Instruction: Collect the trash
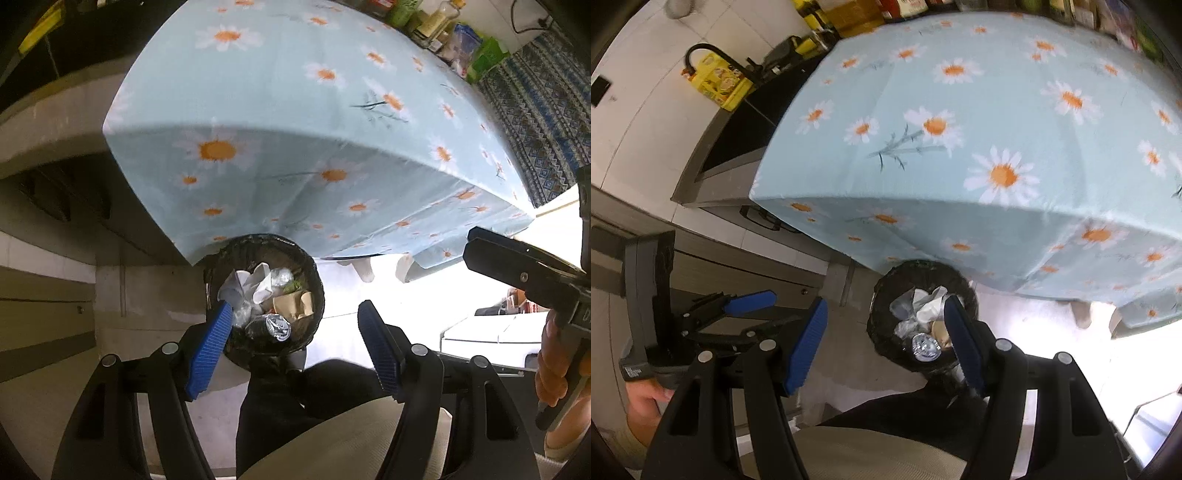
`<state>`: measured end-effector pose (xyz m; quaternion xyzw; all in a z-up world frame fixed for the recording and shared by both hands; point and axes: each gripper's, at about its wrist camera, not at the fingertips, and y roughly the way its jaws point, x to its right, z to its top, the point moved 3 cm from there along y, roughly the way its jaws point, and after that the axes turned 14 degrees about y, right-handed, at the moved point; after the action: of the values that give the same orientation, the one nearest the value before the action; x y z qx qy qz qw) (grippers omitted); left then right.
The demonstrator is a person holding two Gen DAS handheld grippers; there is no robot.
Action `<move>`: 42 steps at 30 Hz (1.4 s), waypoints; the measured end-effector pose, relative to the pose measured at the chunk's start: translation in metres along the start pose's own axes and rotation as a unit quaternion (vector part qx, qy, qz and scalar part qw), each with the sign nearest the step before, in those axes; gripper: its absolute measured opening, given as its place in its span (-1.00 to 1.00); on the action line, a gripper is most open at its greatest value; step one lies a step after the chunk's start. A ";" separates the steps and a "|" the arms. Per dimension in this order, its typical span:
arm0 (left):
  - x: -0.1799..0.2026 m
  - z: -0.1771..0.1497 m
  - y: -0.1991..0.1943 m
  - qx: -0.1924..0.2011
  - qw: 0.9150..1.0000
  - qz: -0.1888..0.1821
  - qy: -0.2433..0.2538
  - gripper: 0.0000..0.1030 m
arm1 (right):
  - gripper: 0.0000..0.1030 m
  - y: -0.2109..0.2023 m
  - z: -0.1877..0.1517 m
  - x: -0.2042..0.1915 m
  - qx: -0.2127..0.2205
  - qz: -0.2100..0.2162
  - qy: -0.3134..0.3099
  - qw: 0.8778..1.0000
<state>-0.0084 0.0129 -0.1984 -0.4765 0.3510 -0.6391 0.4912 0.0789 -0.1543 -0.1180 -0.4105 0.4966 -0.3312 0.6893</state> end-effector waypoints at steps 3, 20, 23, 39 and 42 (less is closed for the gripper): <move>0.017 0.005 -0.015 0.005 1.000 0.012 0.019 0.33 | 0.27 -0.016 -0.001 0.001 0.011 0.007 -0.011 1.000; 0.108 0.034 -0.100 0.097 0.992 0.071 0.041 0.44 | 0.44 -0.136 0.002 0.037 0.121 0.027 -0.053 0.991; 0.119 0.038 -0.112 0.110 0.989 0.083 0.046 0.52 | 0.50 -0.155 0.003 0.043 0.137 0.033 -0.057 0.988; 0.149 0.049 -0.159 0.177 0.977 0.117 0.034 0.87 | 0.90 -0.230 0.000 0.066 0.225 0.033 -0.070 0.971; 0.153 0.051 -0.163 0.181 0.975 0.123 0.036 0.87 | 0.90 -0.234 0.001 0.072 0.227 0.032 -0.066 0.971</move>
<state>-0.0173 -0.0893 0.0063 -0.3097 0.3026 -0.6437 0.6310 0.0891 -0.3200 0.0618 -0.2481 0.3751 -0.3855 0.8057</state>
